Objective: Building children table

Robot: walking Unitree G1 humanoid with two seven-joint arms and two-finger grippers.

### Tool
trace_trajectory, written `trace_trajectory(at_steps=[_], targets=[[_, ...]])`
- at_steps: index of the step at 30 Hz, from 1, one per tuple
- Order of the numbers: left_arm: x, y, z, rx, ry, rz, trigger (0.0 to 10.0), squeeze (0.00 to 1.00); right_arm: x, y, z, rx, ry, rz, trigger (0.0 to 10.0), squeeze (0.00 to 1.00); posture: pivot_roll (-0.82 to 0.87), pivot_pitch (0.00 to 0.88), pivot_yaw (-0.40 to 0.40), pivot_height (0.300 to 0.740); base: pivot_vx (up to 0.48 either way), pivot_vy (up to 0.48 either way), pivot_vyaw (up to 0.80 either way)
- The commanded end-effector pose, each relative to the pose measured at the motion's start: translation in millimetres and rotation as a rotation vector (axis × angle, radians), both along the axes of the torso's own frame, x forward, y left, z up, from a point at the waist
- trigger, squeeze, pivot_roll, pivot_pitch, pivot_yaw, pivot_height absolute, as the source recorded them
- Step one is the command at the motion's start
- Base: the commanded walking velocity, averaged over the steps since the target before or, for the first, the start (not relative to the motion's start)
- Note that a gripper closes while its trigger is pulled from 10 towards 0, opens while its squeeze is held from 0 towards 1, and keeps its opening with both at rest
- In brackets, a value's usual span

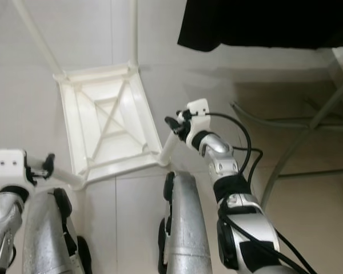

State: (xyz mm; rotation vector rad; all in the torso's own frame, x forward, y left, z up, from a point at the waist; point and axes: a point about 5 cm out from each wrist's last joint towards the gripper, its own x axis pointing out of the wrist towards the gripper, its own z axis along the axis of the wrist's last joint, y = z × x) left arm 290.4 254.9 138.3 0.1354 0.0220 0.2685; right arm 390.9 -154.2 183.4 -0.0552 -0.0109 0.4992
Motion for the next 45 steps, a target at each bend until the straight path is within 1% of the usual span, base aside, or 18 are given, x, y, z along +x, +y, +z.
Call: trace_trajectory(at_steps=[1, 4, 5, 13, 18, 20, 21, 22, 27, 33, 34, 36, 37, 39, 40, 41, 42, 45], targets=[[1.4, 11.1, -13.3, 0.001, 0.05, 0.04, 10.0, 0.0, -7.5, 4.5, -17.7, 0.045, 0.075, 0.064, 0.0, 0.0, -0.12, 0.487, -0.143, 0.465, 0.0, 0.0, 0.0], [6.0, 11.6, -15.2, -0.006, 0.051, 0.038, 10.0, 0.0, -8.9, 6.5, -16.1, 0.051, 0.07, 0.078, 0.0, 0.0, -0.12, 0.488, -0.142, 0.465, 0.0, 0.0, 0.0], [7.4, 9.8, -21.0, -0.018, 0.056, 0.034, 0.0, 0.0, -11.1, 8.9, -15.7, 0.05, 0.069, 0.091, 0.0, 0.0, -0.13, 0.488, -0.142, 0.465, 0.0, 0.0, 0.0], [-0.8, 0.3, -42.3, -0.048, 0.067, 0.025, 0.0, 0.0, -21.5, 18.0, -19.0, 0.027, 0.082, 0.1, 0.0, 0.0, -0.12, 0.488, -0.142, 0.465, 0.0, 0.0, 0.0], [-4.5, 1.7, -41.2, -0.061, 0.047, 0.019, 0.0, 0.0, -28.3, 18.8, -27.3, 0.002, 0.102, 0.009, 0.0, 0.0, -0.1, 0.479, -0.14, 0.465, 0.0, 0.0, 0.0], [-5.6, 2.2, -38.1, -0.062, 0.032, 0.009, 0.0, 0.0, -31.4, 16.5, -29.6, -0.003, 0.109, -0.022, 0.8, 0.0, -0.1, 0.478, -0.139, 0.465, 0.0, 0.0, 0.0], [-5.8, 3.1, -34.9, -0.058, 0.015, -0.004, 0.0, 0.0, -33.9, 13.2, -29.3, 0.008, 0.117, -0.045, 8.9, 0.0, -0.09, 0.473, -0.134, 0.465, 0.0, 0.0, 0.0], [-5.9, 4.1, -30.7, -0.052, -0.003, -0.018, 0.0, 0.0, -36.1, 9.6, -28.1, 0.008, 0.118, -0.056, 10.0, 0.0, -0.09, 0.469, -0.133, 0.465, 0.0, 0.0, 0.0], [-4.0, 4.7, -20.3, -0.034, -0.045, -0.057, 0.0, 0.0, -42.6, 7.1, -23.6, 0.03, 0.131, -0.039, 10.0, 0.0, -0.08, 0.457, -0.13, 0.475, 0.0, 0.0, 0.0], [3.1, 0.8, 8.1, -0.002, -0.137, -0.114, 0.0, 0.0, -51.5, 19.3, -15.9, 0.089, 0.12, 0.013, 10.0, 0.0, -0.07, 0.44, -0.126, 0.495, 0.0, 0.0, 0.0], [9.3, -6.3, 32.1, 0.006, -0.208, -0.161, 0.0, 0.0, -52.2, 26.6, -9.7, 0.1, 0.094, 0.015, 10.0, 0.0, -0.06, 0.428, -0.119, 0.505, 0.0, 0.0, 0.0], [11.9, -10.9, 44.3, 0.011, -0.242, -0.191, 0.0, 0.0, -52.1, 29.8, -5.8, 0.098, 0.078, 0.012, 10.0, 0.0, -0.05, 0.422, -0.117, 0.51, 0.0, 0.0, 0.0], [14.3, -16.8, 58.1, 0.017, -0.279, -0.226, 2.2, 0.0, -51.6, 33.4, -1.2, 0.096, 0.056, 0.016, 10.0, 0.0, -0.05, 0.416, -0.114, 0.515, 0.0, 0.0, 0.0], [14.3, -16.8, 58.1, 0.017, -0.279, -0.226, 2.2, 0.0, -51.6, 33.4, -1.2, 0.096, 0.056, 0.016, 10.0, 0.0, -0.05, 0.416, -0.114, 0.515, 0.0, 0.0, 0.0], [16.1, -21.3, 69.0, 0.027, -0.309, -0.255, 6.0, 0.0, -50.9, 36.6, 2.9, 0.092, 0.039, 0.016, 10.0, 0.0, -0.04, 0.404, -0.111, 0.52, 0.0, 0.0, 0.0], [16.1, -21.3, 69.0, 0.027, -0.309, -0.255, 6.0, 0.0, -50.9, 36.6, 2.9, 0.092, 0.039, 0.016, 10.0, 0.0, -0.04, 0.404, -0.111, 0.52, 0.0, 0.0, 0.0], [17.4, -26.5, 84.5, 0.036, -0.352, -0.282, 10.0, 0.0, -48.9, 41.8, 10.3, 0.096, 0.012, 0.017, 10.0, 0.0, -0.03, 0.391, -0.109, 0.525, 0.0, 0.0, 0.0], [19.8, -33.5, 107.9, 0.046, -0.419, -0.313, 10.0, 0.0, -42.9, 54.2, 25.7, 0.12, -0.035, 0.03, 10.0, 0.0, -0.02, 0.361, -0.103, 0.535, 0.0, 0.0, 0.0]])
